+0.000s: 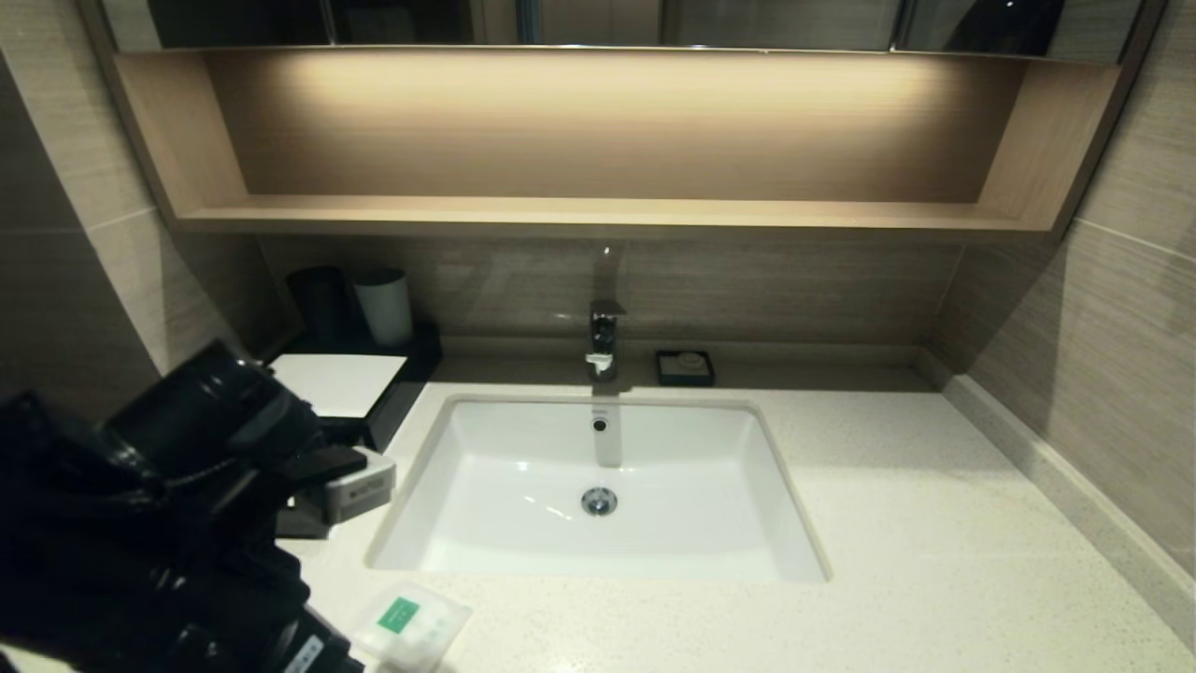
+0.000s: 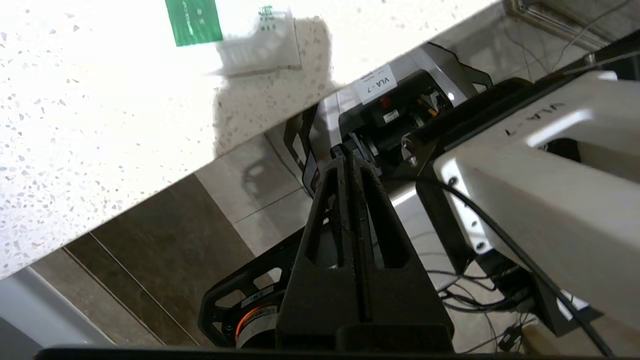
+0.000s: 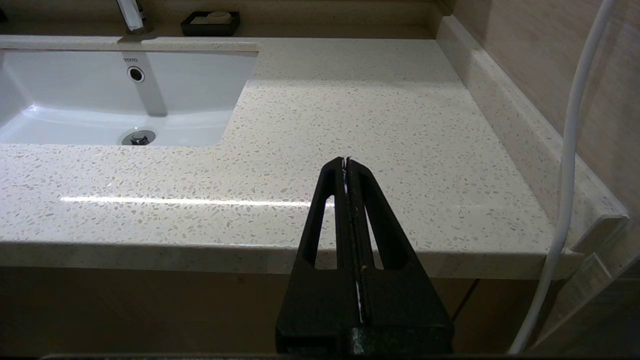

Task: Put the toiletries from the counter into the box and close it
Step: Pick up the bathroom toiletry

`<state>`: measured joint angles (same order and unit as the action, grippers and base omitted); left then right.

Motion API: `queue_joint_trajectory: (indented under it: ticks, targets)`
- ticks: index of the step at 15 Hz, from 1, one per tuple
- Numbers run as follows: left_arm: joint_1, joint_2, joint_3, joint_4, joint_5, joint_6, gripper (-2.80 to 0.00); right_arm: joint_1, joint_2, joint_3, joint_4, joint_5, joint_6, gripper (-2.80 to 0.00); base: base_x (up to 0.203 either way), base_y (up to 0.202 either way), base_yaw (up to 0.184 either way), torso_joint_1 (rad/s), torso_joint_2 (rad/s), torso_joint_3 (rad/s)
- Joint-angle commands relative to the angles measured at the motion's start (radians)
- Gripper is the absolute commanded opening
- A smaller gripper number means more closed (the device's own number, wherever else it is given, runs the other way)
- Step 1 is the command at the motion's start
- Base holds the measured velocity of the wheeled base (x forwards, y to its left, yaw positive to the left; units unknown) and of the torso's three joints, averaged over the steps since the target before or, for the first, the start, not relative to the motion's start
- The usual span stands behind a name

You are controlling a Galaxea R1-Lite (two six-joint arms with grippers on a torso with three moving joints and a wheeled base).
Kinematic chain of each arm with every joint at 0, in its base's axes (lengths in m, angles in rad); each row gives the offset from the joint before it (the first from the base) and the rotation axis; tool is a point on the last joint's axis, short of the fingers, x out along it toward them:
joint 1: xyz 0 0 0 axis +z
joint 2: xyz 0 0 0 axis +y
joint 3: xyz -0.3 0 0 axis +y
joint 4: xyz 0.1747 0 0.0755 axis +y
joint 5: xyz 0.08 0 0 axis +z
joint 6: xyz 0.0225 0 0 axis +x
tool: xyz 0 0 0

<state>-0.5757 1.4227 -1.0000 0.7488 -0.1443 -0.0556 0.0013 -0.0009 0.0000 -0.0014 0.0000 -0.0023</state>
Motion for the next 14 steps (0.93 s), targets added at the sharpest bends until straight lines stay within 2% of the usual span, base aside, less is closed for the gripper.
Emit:
queue_joint_trajectory:
  ticks: [1,5,11,14]
  targets:
    - [0.000,0.094,-0.007,-0.035,0.006,-0.036,-2.80,0.000,-0.001,0.002,0.000,0.000,-0.001,-2.80,0.000,0.000,0.000,0.000,0.00,0.000]
    - [0.000,0.168,-0.043,-0.055,0.008,-0.095,-2.80,0.000,-0.001,0.002,0.000,0.000,-0.001,-2.80,0.000,0.000,0.000,0.000,0.00,0.000]
    - [0.004,0.259,-0.070,-0.054,0.028,-0.108,-2.80,0.000,-0.001,0.002,0.000,0.000,-0.001,-2.80,0.000,0.000,0.000,0.000,0.00,0.000]
    - [0.036,0.273,-0.083,-0.064,0.029,-0.109,-2.80,0.000,-0.001,0.002,0.000,0.000,-0.001,-2.80,0.000,0.000,0.000,0.000,0.00,0.000]
